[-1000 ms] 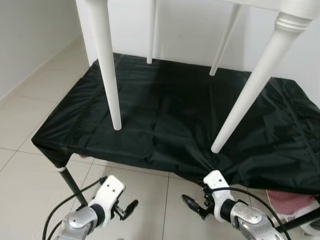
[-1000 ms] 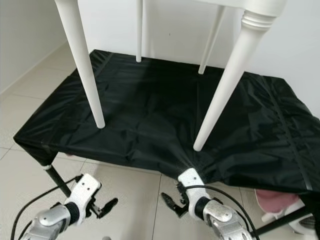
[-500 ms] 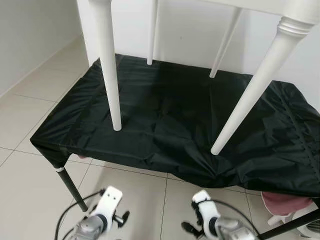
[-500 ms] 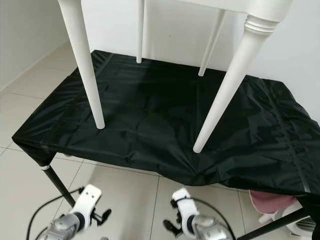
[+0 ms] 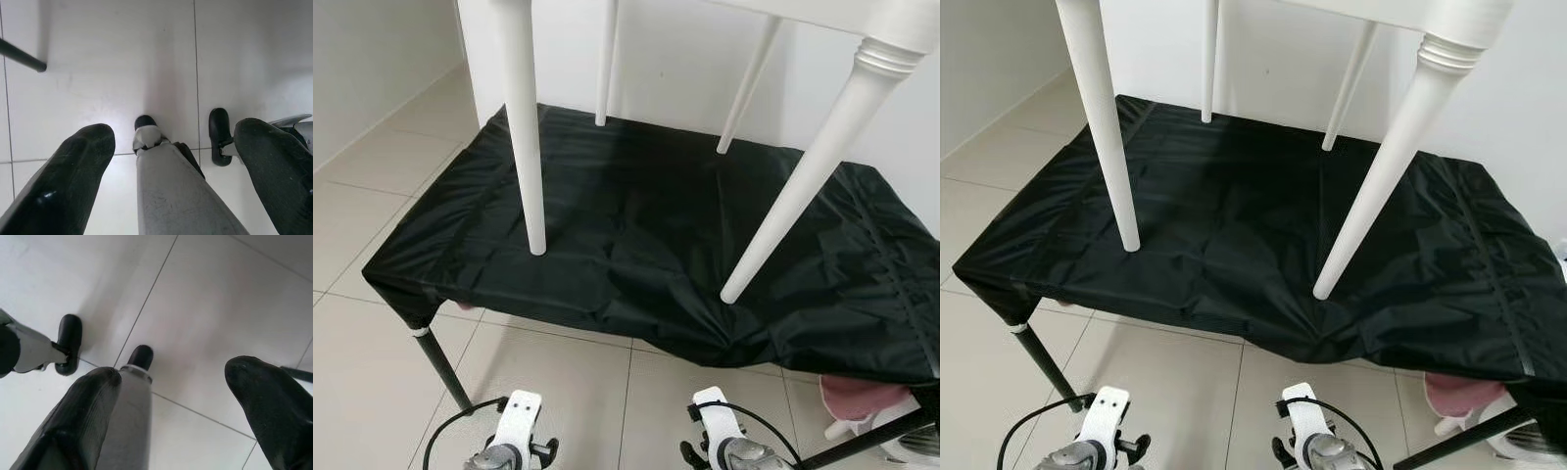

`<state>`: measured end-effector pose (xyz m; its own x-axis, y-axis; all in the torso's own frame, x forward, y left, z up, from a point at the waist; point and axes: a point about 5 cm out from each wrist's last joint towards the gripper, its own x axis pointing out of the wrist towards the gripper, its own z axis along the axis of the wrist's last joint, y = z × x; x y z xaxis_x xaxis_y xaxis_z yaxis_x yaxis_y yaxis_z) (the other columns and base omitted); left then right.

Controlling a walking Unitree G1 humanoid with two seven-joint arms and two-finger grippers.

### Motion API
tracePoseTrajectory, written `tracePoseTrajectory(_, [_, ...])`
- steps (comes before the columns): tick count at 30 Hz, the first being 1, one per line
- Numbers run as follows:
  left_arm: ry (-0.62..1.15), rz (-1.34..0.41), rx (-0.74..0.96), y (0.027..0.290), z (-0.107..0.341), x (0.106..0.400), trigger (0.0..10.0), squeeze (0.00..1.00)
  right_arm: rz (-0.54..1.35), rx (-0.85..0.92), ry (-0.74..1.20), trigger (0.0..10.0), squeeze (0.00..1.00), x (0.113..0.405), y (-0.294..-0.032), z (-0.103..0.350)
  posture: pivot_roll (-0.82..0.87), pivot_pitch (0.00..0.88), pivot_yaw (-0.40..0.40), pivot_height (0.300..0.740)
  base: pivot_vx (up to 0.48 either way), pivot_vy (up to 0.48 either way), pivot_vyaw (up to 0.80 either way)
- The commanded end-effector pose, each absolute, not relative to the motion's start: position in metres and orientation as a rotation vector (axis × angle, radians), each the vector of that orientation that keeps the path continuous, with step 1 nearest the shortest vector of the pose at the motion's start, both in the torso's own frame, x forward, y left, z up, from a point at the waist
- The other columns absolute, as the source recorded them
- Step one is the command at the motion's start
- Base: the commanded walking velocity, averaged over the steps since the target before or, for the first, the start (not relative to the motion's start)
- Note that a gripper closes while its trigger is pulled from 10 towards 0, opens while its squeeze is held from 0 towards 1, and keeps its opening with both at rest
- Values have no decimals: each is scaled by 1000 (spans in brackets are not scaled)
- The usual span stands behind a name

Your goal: Building children table

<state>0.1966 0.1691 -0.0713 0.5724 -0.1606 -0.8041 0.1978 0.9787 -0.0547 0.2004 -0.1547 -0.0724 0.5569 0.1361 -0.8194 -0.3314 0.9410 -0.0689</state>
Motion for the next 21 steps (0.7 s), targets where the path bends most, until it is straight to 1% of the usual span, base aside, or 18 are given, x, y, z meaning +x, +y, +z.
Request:
tracePoseTrajectory(1, [949,-98,67,176,-75,193,10000,0,256,-222,960,10000,0,196,-160,-75,2,3,-91,740,0,0,0])
tracePoseTrajectory(2, [949,-76,74,180,-75,192,10000,0,251,-215,969,10000,0,194,-161,-77,19,13,-77,740,0,0,0])
tracePoseTrajectory(6, [928,-70,97,185,-74,194,10000,0,257,-189,973,10000,0,192,-158,-79,28,22,-61,740,0,0,0])
tracePoseTrajectory(12, [892,-170,175,179,-73,197,10000,0,267,-156,961,10000,0,192,-146,-80,29,30,-46,740,0,0,0])
tracePoseTrajectory(21, [880,-184,162,177,-72,199,10000,0,276,-135,913,10000,0,197,-145,-77,22,30,-45,740,0,0,0])
